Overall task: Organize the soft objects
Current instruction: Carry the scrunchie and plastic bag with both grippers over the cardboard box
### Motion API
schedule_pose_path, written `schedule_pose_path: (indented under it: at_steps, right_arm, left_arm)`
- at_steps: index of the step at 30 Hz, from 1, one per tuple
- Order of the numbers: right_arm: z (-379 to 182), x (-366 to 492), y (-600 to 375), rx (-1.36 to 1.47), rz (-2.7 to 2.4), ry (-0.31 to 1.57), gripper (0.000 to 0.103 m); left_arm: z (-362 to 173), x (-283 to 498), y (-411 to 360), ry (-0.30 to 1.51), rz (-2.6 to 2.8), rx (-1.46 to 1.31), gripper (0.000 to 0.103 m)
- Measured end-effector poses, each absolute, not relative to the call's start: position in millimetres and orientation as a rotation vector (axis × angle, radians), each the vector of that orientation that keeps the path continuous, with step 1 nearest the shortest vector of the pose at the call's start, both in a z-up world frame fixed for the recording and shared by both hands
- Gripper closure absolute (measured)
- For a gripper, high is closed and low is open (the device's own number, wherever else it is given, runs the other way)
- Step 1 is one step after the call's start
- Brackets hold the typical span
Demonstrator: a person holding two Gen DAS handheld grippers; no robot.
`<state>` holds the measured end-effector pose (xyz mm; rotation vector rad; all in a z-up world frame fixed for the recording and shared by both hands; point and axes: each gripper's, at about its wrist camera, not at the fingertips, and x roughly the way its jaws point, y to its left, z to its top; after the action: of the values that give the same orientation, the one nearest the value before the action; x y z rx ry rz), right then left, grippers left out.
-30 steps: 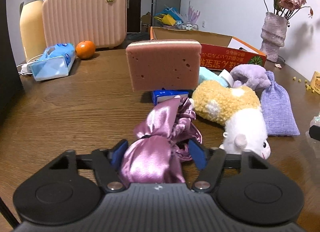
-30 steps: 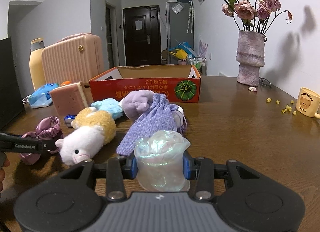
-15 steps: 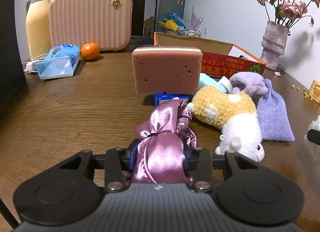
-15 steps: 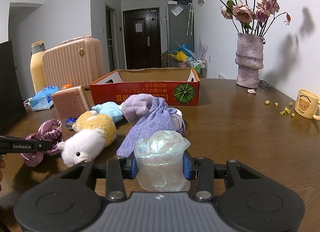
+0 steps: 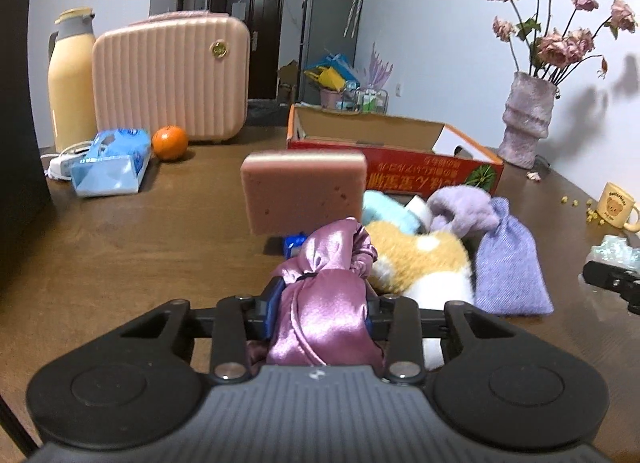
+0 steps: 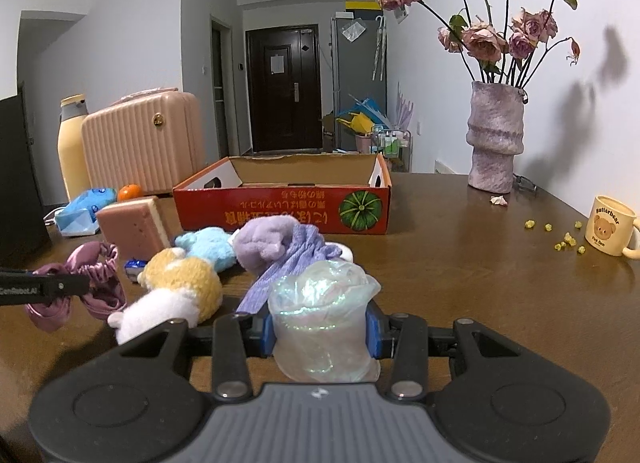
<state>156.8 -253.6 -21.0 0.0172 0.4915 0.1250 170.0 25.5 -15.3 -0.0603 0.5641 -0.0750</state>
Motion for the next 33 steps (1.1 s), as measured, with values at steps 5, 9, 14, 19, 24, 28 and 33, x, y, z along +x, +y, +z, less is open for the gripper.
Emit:
schedule_pose_path:
  at_steps: [5,9,14,19,24,28,33]
  right_arm:
    - [-16.4,164.7,-258.2,0.026,0.126,0.486,0.062]
    - [-11.5,171.9,-261.9,0.031,0.130,0.480,0.062]
    - [-4.3,183.9,-264.8,0.029,0.135,0.469,0.062]
    - [4.2,198.5,-267.0,0.026,0.139,0.453,0.062]
    - [9.7,216.2,-268.9,0.022,0.144,0.447,0.062]
    - [14.1,229.5,-267.9,0.014,0.153,0.440,0.062]
    - [20.2,247.0,-265.4,0.002,0.167,0.432,0.062]
  left_arm:
    - [3.1,167.8,15.2,0.518,-0.097,-0.045,0.067]
    - [16.5,169.4,6.6,0.491,-0.109,-0.038,0.067]
    - [29.1,177.2,-4.8,0.473,-0.123,-0.032,0.067]
    - [39.3,189.3,-16.3,0.458,-0.136,-0.030,0.067]
    - [46.7,202.9,-25.9,0.447,-0.145,-0.033,0.067]
    - [51.9,214.8,-32.9,0.440,-0.148,-0.036,0.067]
    - [59.8,230.0,-42.1,0.425,-0.148,-0.040,0.067]
